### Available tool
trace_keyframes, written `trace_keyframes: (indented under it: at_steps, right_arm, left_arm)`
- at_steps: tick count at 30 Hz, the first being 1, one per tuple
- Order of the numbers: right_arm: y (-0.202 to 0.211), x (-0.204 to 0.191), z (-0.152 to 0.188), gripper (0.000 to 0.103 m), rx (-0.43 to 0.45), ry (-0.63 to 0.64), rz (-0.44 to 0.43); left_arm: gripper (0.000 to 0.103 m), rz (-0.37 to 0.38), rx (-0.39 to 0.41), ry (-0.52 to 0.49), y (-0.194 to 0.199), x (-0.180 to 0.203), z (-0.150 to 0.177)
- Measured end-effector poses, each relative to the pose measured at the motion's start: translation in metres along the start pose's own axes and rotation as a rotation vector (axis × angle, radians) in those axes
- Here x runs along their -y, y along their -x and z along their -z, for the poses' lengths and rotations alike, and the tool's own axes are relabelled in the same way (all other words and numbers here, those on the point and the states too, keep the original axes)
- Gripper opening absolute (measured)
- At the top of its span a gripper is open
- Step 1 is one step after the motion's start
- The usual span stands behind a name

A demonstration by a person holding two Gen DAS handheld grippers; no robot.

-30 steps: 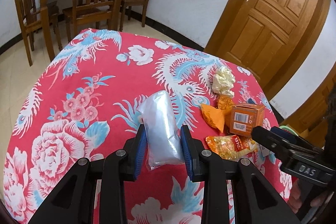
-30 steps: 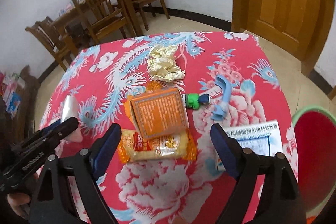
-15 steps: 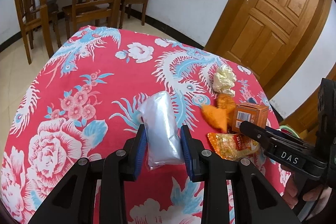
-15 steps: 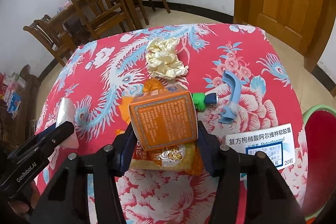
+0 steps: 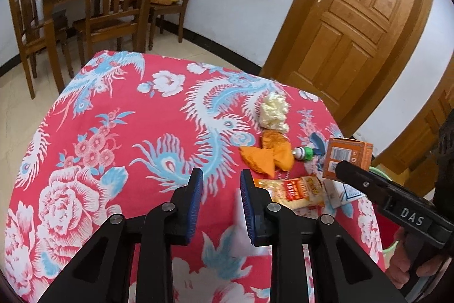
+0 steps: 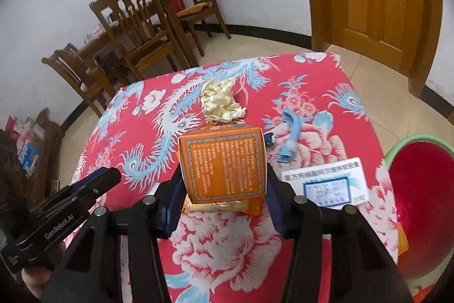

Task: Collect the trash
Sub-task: 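Close the right tool on the orange box while the left tool holds the bag, then carry the plastic bag in the left tool while the right tool carries the orange box over the bin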

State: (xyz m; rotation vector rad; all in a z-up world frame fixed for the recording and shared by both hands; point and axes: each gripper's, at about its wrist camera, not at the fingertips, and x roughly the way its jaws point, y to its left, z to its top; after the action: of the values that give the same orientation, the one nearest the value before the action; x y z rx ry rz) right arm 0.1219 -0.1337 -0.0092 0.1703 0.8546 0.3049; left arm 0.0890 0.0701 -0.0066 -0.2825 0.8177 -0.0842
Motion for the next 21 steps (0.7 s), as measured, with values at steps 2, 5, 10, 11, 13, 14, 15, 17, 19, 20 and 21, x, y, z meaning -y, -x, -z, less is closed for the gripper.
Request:
trace_keyframes:
  at_steps: [2,5,10,11,13,14,15,17,19,20,21]
  right_arm:
    - [0.008,0.004,0.002,0.054,0.009,-0.015,-0.004]
    - [0.022,0.01,0.007,0.054,0.024,-0.027,-0.003]
    - [0.04,0.021,0.017,0.054,0.042,-0.072,-0.006]
    - [0.043,0.023,0.019,0.054,0.043,-0.077,-0.005]
    - [0.048,0.028,0.023,0.054,0.046,-0.091,-0.003]
    - [0.05,0.03,0.025,0.054,0.046,-0.096,0.0]
    - [0.053,0.032,0.028,0.054,0.047,-0.101,0.002]
    - [0.056,0.037,0.031,0.054,0.049,-0.112,0.008]
    - [0.06,0.042,0.035,0.054,0.052,-0.126,0.012]
    - [0.062,0.045,0.036,0.054,0.055,-0.134,0.015]
    - [0.064,0.048,0.038,0.054,0.058,-0.142,0.017]
  left_arm:
    - [0.027,0.005,-0.004,-0.002,0.002,0.002,0.001]
    - [0.027,0.0,-0.015,-0.012,0.003,0.003,0.003]
    - [0.028,0.002,-0.035,-0.01,0.004,0.005,0.007]
    - [0.028,0.003,-0.04,-0.009,0.003,0.005,0.008]
    - [0.03,0.011,-0.053,-0.006,0.001,0.007,0.011]
    - [0.031,0.014,-0.061,-0.006,0.0,0.009,0.013]
    - [0.034,0.016,-0.067,-0.007,-0.001,0.01,0.014]
    - [0.036,0.018,-0.076,-0.014,-0.003,0.014,0.017]
    - [0.036,0.021,-0.088,-0.024,-0.006,0.018,0.021]
    - [0.036,0.024,-0.096,-0.029,-0.008,0.021,0.023]
    - [0.036,0.025,-0.104,-0.034,-0.01,0.023,0.025]
